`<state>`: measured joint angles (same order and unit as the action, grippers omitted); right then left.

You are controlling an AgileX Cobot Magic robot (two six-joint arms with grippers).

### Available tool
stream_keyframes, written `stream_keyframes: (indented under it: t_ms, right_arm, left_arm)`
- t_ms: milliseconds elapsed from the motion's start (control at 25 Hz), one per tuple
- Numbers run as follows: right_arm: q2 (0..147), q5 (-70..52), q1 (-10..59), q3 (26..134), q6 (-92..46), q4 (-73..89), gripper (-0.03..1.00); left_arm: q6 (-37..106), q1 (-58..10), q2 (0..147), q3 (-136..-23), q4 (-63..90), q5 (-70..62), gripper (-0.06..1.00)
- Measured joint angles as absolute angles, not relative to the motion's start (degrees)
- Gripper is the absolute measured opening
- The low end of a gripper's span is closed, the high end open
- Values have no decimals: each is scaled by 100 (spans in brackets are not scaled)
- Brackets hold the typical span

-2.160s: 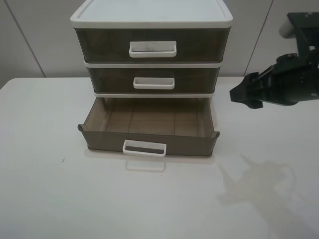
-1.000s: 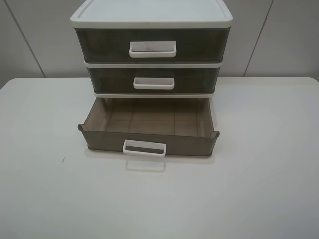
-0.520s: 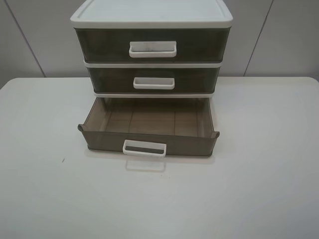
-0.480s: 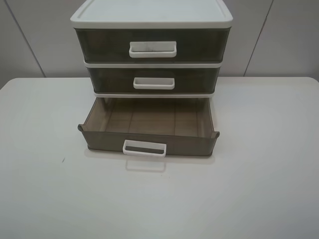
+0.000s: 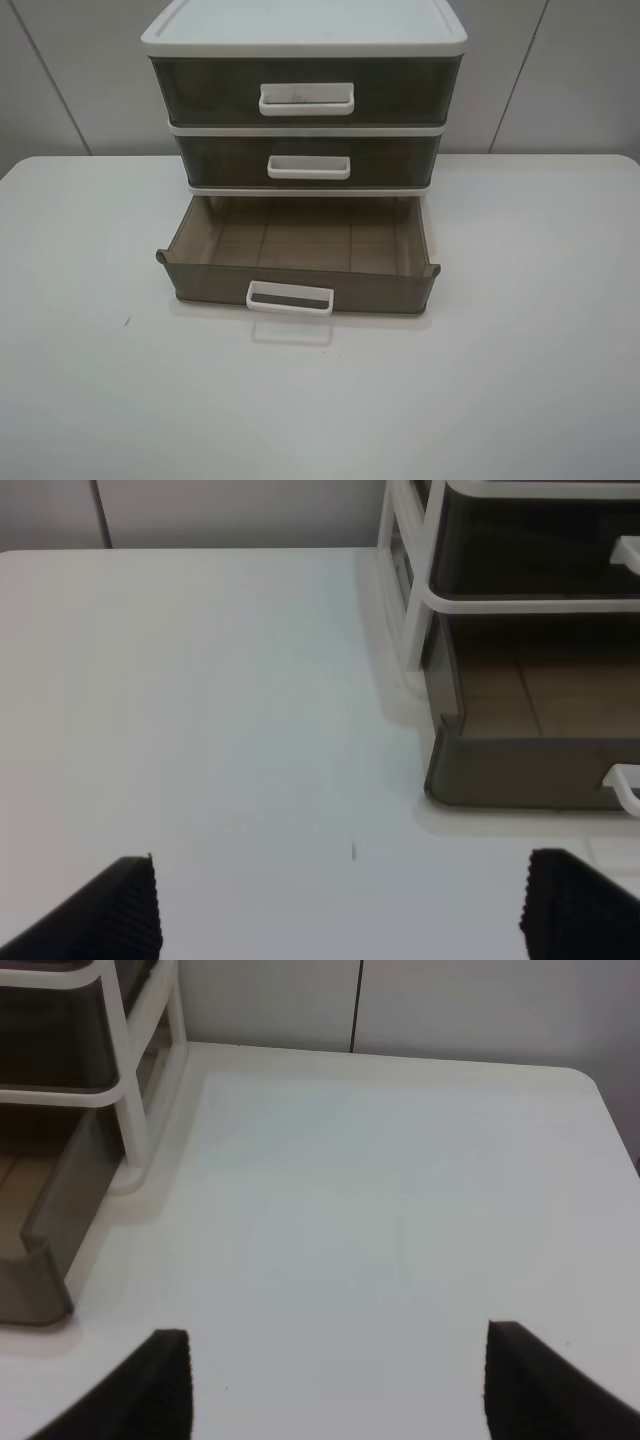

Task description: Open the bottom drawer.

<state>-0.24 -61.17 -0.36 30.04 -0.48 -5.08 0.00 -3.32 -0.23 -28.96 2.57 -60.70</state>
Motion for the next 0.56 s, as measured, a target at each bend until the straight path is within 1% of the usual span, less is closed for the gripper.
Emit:
stream_keyframes:
  t_ms: [560]
  right_arm:
    - [-24,-6117,-36,3004,-48,-508,61]
  left_arm:
    - [0,-332,-23,-2896,257,-6070,74]
